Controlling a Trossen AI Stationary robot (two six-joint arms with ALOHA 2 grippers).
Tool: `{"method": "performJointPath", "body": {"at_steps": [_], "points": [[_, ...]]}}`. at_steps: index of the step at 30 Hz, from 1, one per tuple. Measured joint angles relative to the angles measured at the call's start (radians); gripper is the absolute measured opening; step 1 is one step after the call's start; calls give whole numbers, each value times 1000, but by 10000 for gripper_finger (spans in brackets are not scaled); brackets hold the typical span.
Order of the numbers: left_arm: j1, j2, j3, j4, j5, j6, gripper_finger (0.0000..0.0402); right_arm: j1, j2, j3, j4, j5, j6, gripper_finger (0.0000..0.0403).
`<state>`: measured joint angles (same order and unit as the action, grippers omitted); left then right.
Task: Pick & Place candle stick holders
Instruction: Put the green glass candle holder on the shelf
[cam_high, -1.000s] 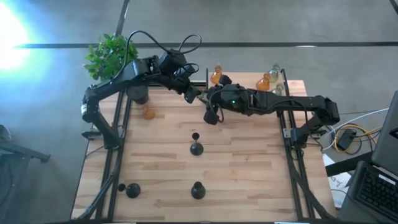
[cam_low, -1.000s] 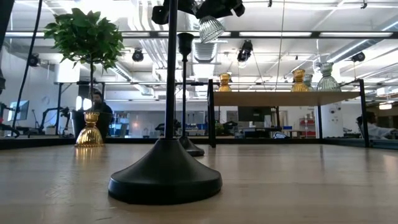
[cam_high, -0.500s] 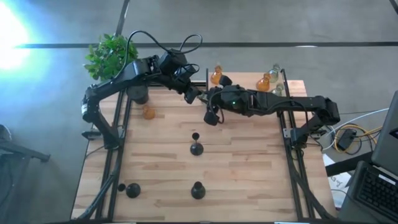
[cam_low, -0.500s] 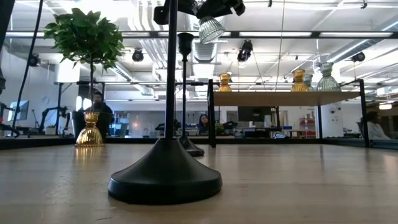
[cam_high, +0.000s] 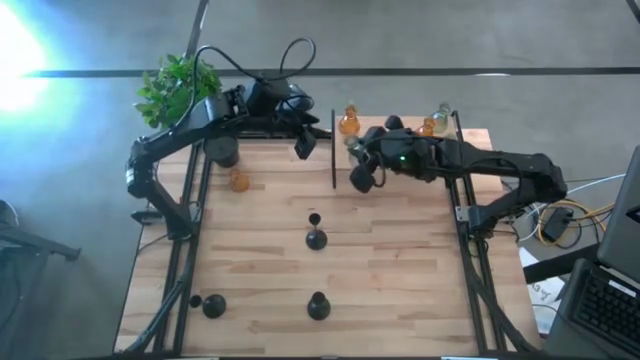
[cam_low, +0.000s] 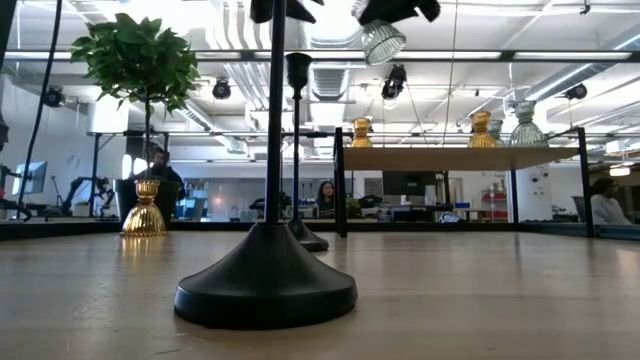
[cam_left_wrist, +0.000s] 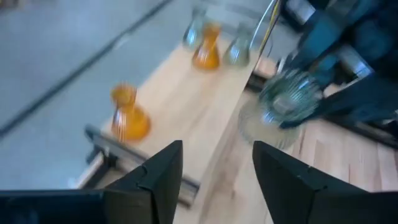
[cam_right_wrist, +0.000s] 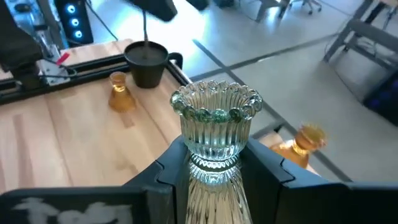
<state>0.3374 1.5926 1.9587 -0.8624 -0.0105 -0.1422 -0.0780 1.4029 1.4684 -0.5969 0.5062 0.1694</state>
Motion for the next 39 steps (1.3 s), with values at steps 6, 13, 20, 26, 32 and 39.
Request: {"method": "performJointPath", "body": {"at_steps": [6, 13, 20, 26, 32, 39], "points": [[-2, -20, -51, 185, 1, 80, 201, -1, -163, -209, 206, 69, -3, 103], [-7, -68, -206, 469, 1, 184, 202, -27, -312, -520, 572, 122, -64, 103], [-6, -157, -465, 824, -30, 205, 202, -123, -322, -665, 711, 116, -118, 103], [-5, -216, -668, 1102, -97, 229, 202, -239, -280, -737, 826, 1, -136, 103], [-5, -255, -783, 1266, -97, 247, 202, -334, -258, -796, 942, -106, -121, 103], [-5, -271, -815, 1281, -98, 248, 202, -394, -194, -846, 1057, -176, -112, 103]]}}
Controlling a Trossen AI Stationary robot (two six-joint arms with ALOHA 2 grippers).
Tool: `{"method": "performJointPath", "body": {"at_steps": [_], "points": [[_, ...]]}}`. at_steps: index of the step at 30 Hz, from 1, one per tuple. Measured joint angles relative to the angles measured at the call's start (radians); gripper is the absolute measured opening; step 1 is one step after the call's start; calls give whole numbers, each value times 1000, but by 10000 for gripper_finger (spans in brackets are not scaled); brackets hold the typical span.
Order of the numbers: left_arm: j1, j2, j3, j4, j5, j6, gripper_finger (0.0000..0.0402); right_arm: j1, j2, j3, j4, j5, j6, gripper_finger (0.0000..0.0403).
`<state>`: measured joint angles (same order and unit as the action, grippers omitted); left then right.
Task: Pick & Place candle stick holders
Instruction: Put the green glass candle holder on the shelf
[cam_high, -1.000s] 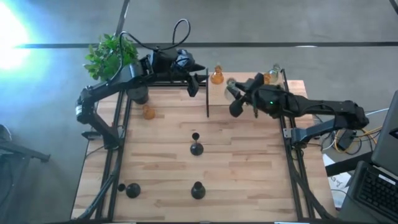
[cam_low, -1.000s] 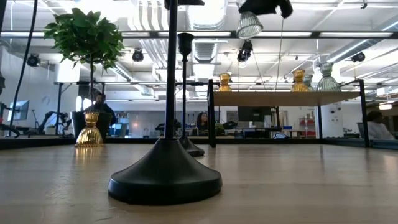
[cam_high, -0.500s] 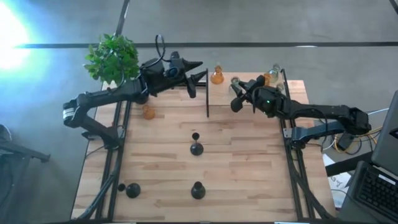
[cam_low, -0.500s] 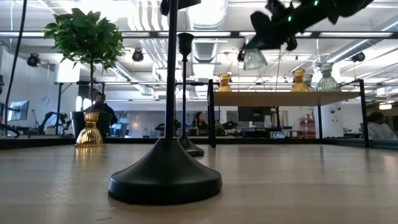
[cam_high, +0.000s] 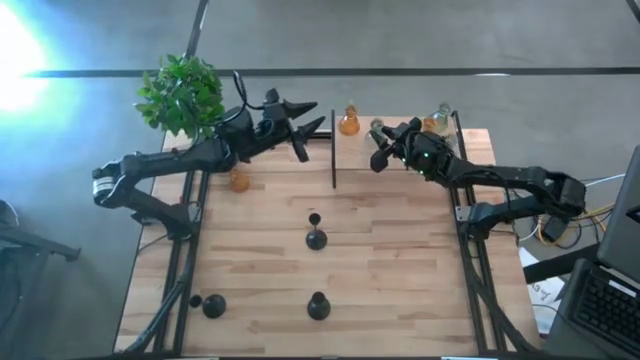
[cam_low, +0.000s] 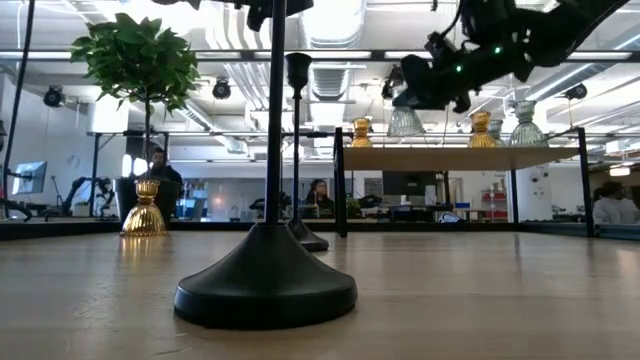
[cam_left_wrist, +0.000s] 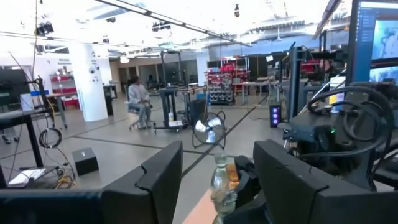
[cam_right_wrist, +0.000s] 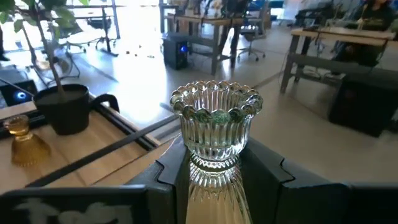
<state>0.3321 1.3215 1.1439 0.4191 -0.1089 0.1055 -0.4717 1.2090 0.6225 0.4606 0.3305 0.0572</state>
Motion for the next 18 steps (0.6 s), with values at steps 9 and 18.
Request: {"method": "performJointPath", "body": {"at_steps": [9, 18], "points": [[0, 0, 0, 0, -5, 0, 202, -36, 121, 3, 136, -18, 6, 103], [0, -1, 0, 0, -7, 0, 202, -37, 194, 4, 157, -15, 49, 103]]}}
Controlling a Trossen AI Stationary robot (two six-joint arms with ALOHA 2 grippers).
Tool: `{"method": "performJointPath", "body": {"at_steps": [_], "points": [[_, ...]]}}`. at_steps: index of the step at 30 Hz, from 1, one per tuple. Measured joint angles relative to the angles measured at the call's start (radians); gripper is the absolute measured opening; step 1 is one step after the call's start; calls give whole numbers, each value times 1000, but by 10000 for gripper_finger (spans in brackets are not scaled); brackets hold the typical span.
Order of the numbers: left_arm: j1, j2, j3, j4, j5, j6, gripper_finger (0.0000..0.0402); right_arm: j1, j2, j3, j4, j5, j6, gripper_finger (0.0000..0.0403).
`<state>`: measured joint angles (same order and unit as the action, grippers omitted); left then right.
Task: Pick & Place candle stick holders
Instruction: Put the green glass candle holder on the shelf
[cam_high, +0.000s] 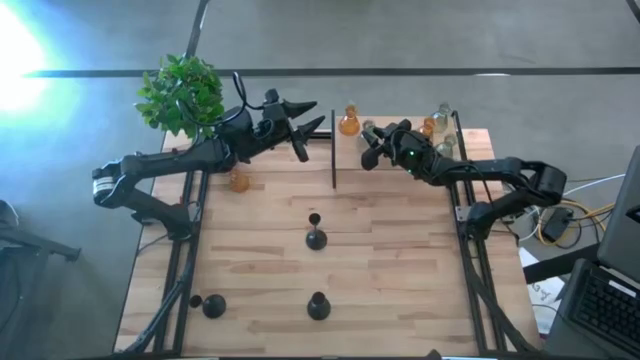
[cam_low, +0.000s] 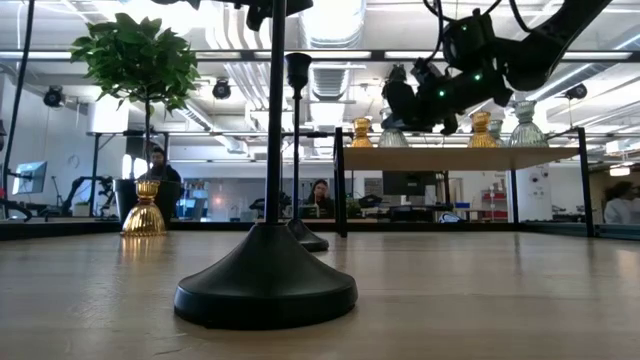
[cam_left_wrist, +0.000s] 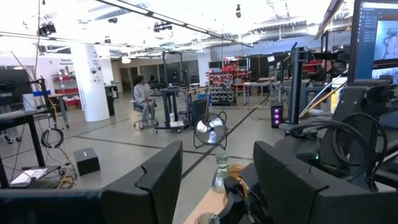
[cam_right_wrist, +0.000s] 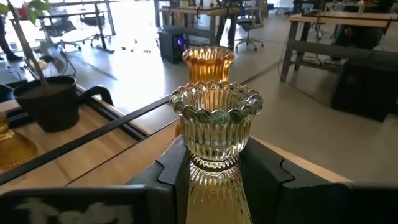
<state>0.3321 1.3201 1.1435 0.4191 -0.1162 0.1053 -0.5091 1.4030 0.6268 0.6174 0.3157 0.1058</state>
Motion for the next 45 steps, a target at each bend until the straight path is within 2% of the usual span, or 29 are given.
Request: {"method": "performJointPath", "body": {"at_steps": [45], "points": [[0, 0, 0, -1, -2, -29, 202, -45, 19, 1, 10, -32, -1, 108]]}}
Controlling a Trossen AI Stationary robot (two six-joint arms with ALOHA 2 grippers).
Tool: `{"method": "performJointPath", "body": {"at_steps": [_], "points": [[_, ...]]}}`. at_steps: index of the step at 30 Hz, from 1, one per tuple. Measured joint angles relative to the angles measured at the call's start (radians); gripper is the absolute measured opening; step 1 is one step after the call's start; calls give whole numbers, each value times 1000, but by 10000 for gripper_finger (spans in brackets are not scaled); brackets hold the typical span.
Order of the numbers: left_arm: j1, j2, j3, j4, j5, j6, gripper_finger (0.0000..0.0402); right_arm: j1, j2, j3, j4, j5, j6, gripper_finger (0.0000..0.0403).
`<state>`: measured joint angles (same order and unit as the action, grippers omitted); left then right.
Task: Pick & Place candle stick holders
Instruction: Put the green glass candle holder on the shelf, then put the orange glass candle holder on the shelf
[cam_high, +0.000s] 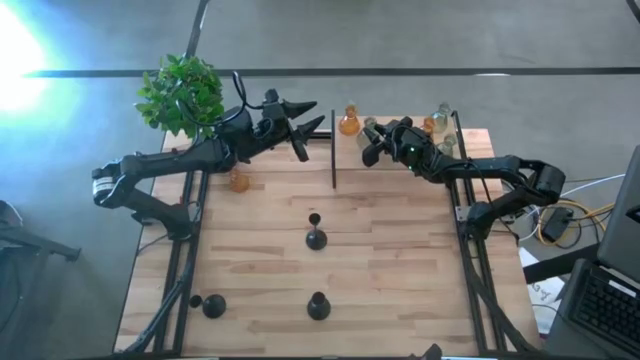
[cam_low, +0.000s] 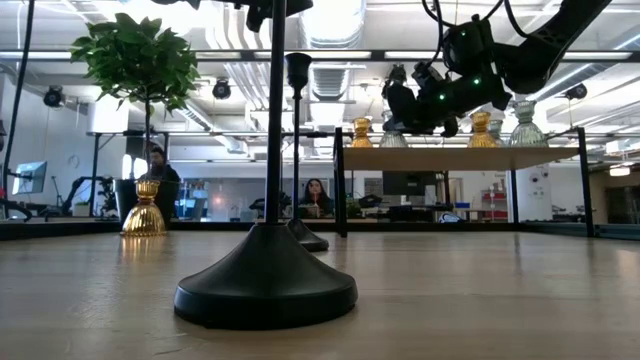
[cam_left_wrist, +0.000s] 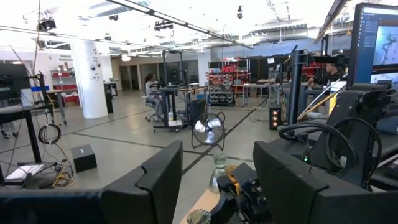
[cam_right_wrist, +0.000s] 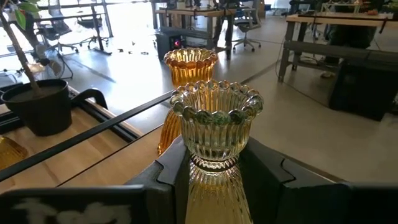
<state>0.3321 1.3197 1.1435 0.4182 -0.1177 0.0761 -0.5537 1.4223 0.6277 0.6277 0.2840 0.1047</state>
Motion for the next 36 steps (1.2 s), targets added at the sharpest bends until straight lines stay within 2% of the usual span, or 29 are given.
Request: {"method": "performJointPath", "body": {"at_steps": [4, 17, 36], "points": [[0, 0, 0, 0, 0, -1, 202, 0, 0, 0, -3, 0, -1, 125], [0, 0, 0, 0, 0, -2, 202, 0, 3, 18, -15, 1, -39, 135], [0, -1, 0, -43, 1, 3, 202, 6, -27, 20, -52, 3, -52, 256]]}}
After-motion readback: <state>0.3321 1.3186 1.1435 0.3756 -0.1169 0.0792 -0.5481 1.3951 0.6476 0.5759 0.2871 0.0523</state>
